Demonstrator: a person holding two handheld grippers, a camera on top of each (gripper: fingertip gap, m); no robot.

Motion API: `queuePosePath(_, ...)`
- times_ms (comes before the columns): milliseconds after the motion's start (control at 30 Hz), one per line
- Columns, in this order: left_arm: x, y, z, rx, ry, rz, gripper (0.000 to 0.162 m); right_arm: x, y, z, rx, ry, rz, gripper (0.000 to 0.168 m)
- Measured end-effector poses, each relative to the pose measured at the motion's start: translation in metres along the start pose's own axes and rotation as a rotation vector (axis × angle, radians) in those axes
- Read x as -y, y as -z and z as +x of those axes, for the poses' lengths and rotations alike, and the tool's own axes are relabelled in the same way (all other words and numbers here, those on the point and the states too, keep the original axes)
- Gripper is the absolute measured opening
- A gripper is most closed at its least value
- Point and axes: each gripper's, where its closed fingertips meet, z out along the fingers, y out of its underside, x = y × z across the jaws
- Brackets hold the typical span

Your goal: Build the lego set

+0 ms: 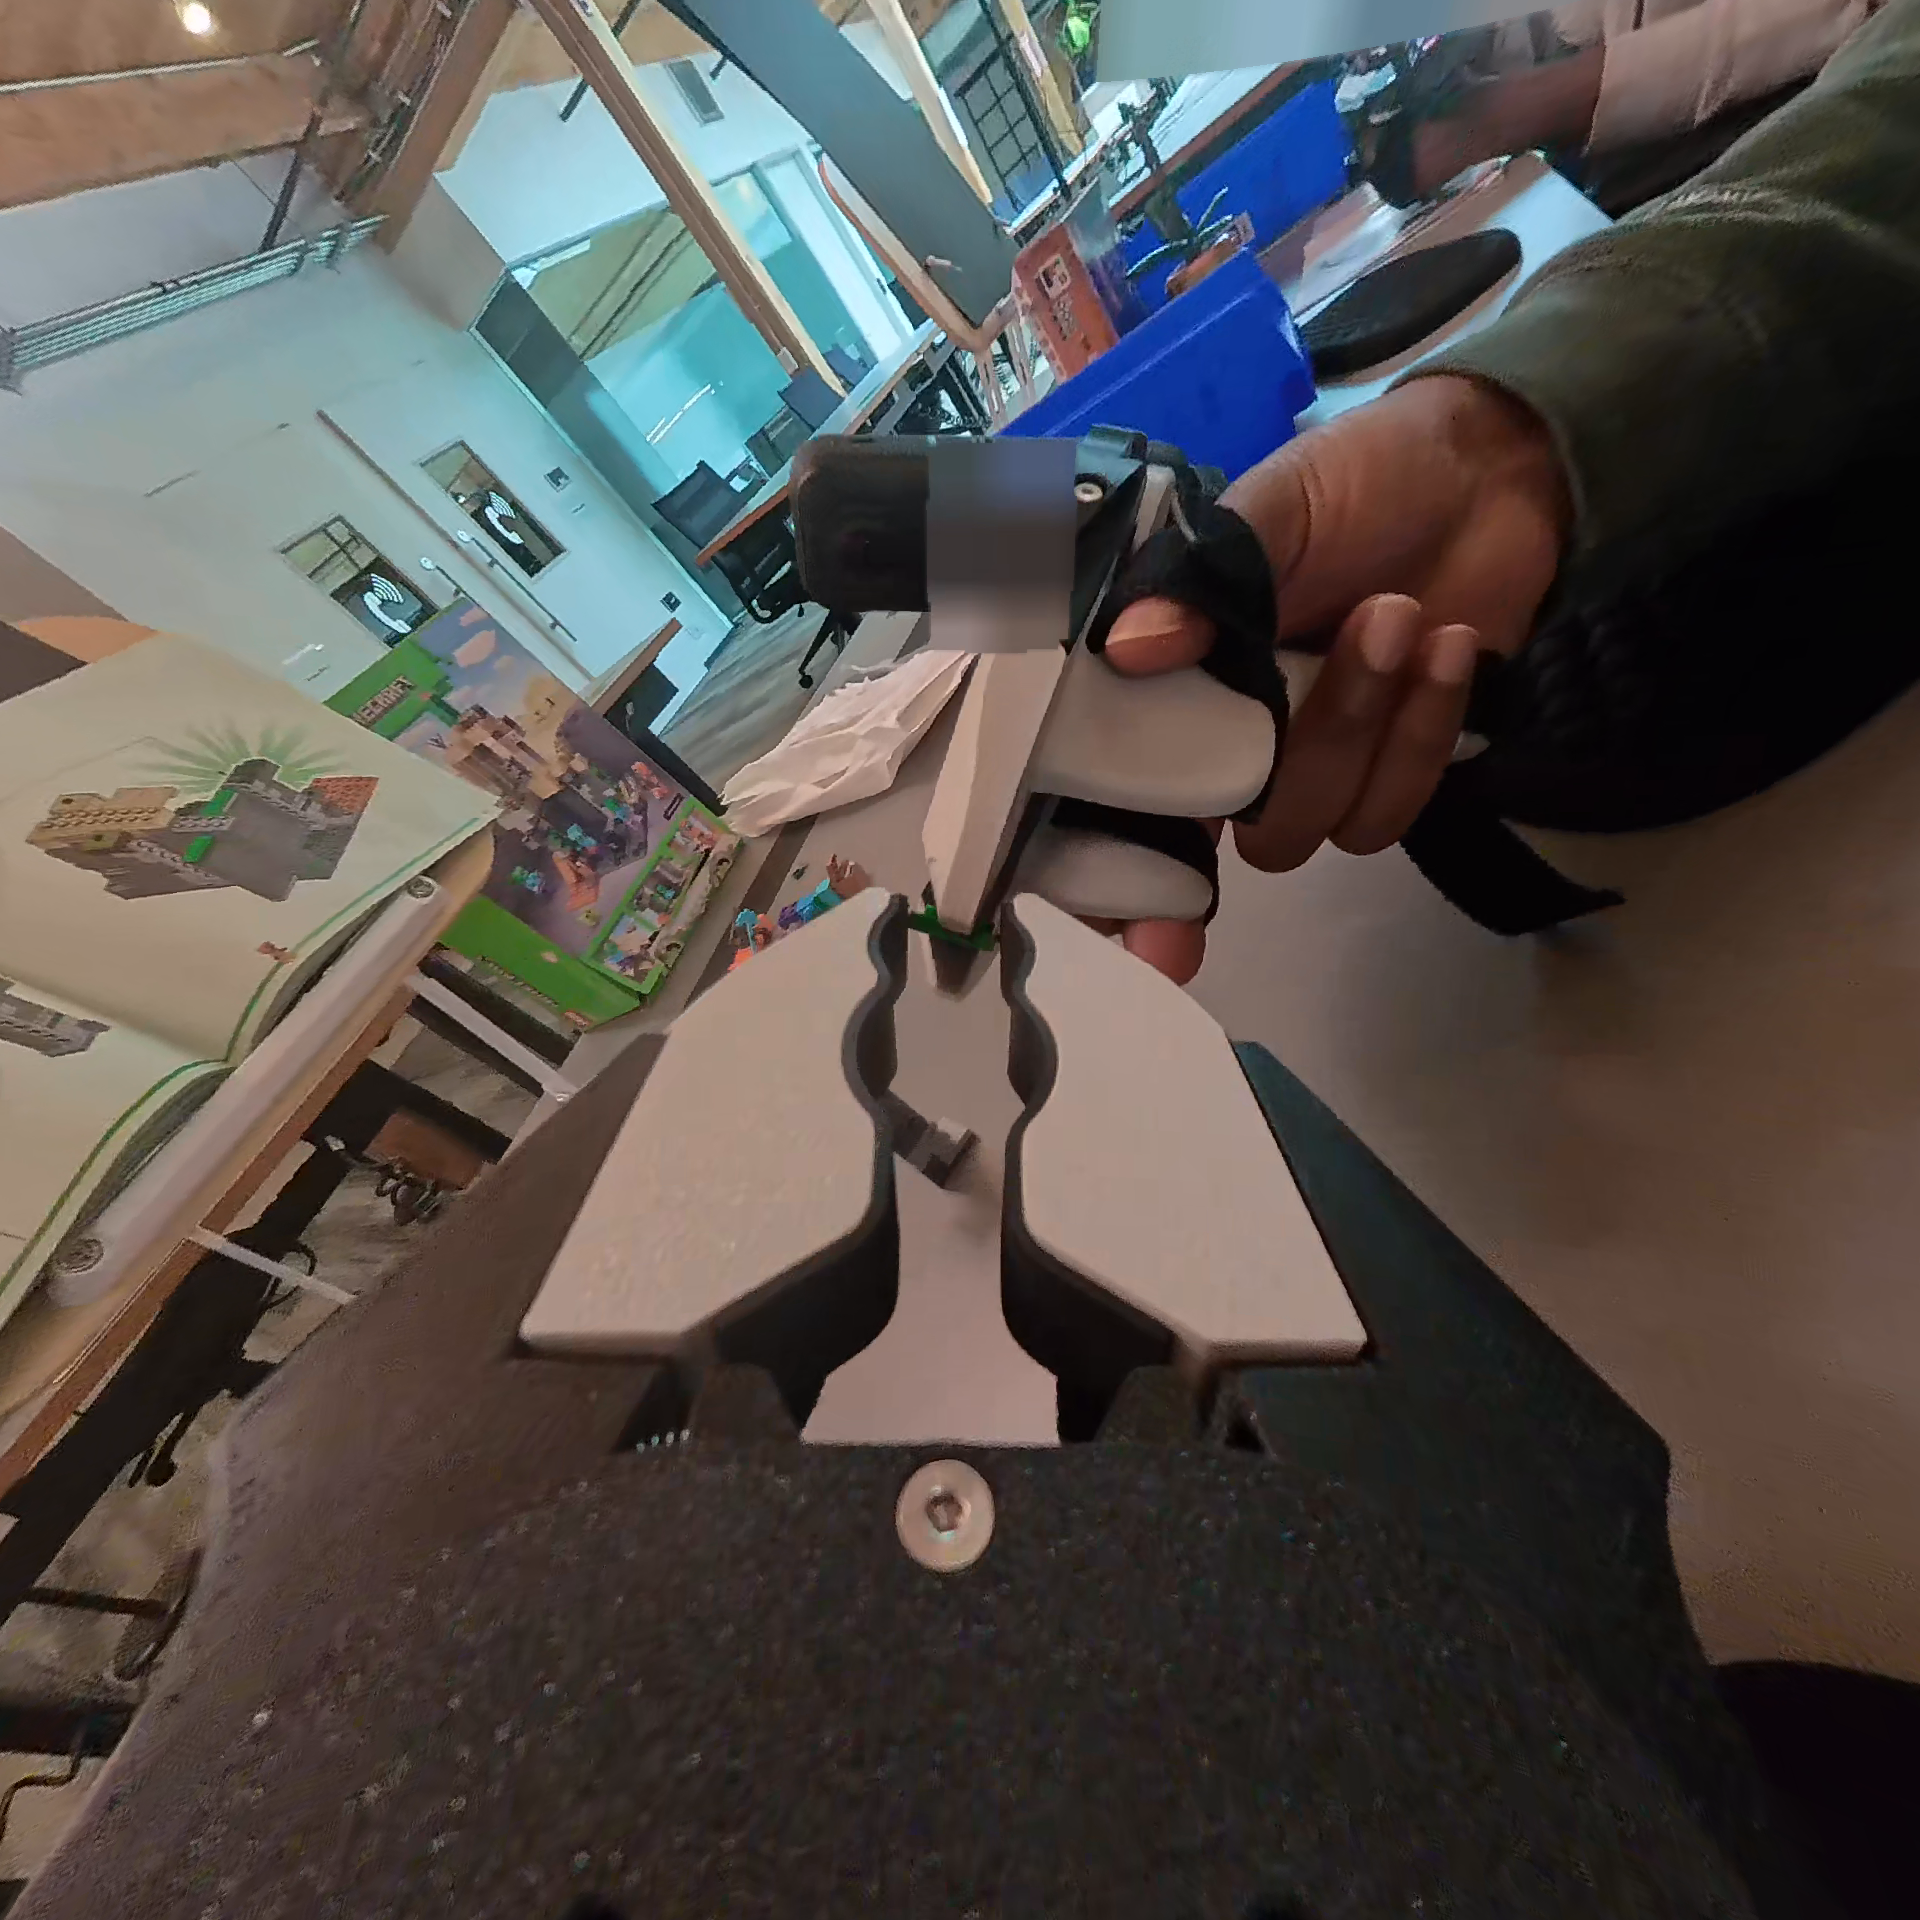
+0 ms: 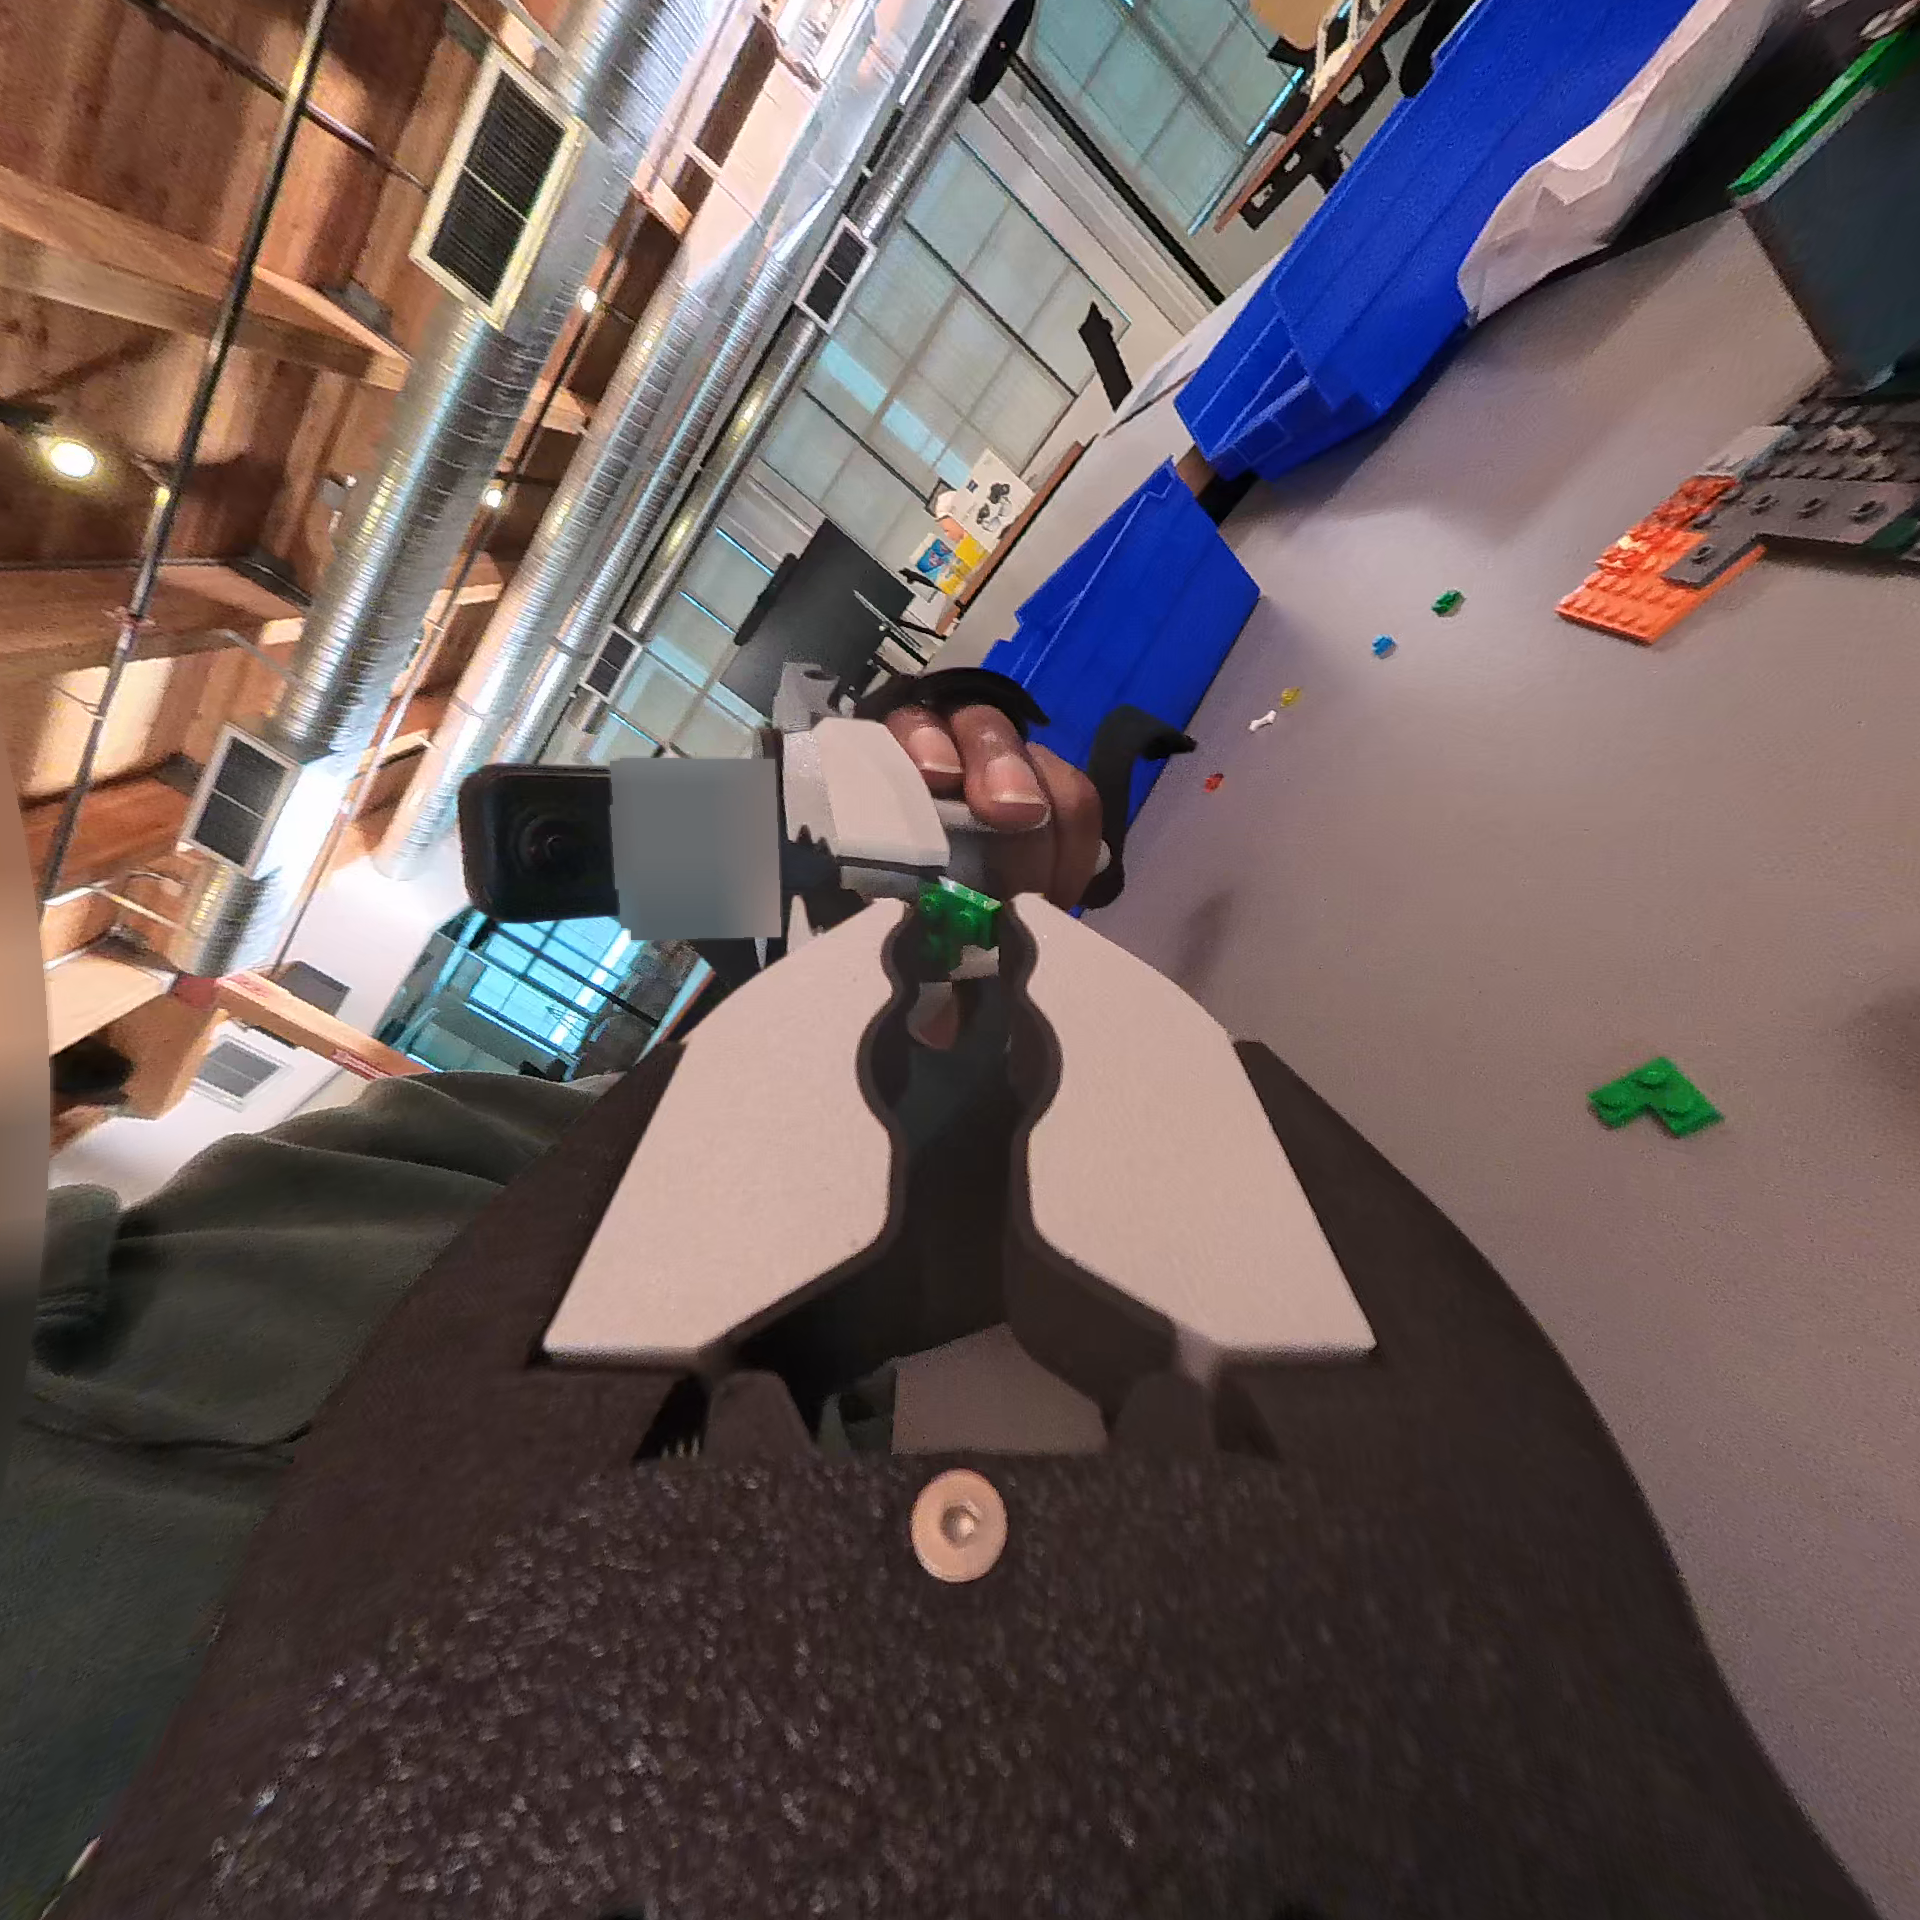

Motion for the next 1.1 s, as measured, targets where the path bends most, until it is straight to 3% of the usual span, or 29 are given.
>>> queuePosePath(333,0.006,0.009,0.001,-0.053,0.168,0.112,0.015,0.002,0.006,-0.019,0.089,0.114,-0.027,0.010)
queuePosePath(500,0.001,0.008,0.009,-0.094,0.203,0.105,0.015,-0.002,0.009,-0.012,0.053,0.178,-0.073,0.011)
queuePosePath(633,-0.005,0.005,0.015,-0.111,0.200,0.072,0.014,-0.011,0.009,-0.004,-0.009,0.245,-0.143,0.013)
queuePosePath(800,-0.017,0.001,0.018,-0.122,0.203,0.014,0.015,-0.018,0.012,0.010,-0.094,0.278,-0.200,0.004)
queuePosePath(1100,-0.053,-0.002,0.003,-0.041,0.256,-0.116,0.011,-0.037,0.052,0.110,-0.460,0.192,-0.511,0.004)
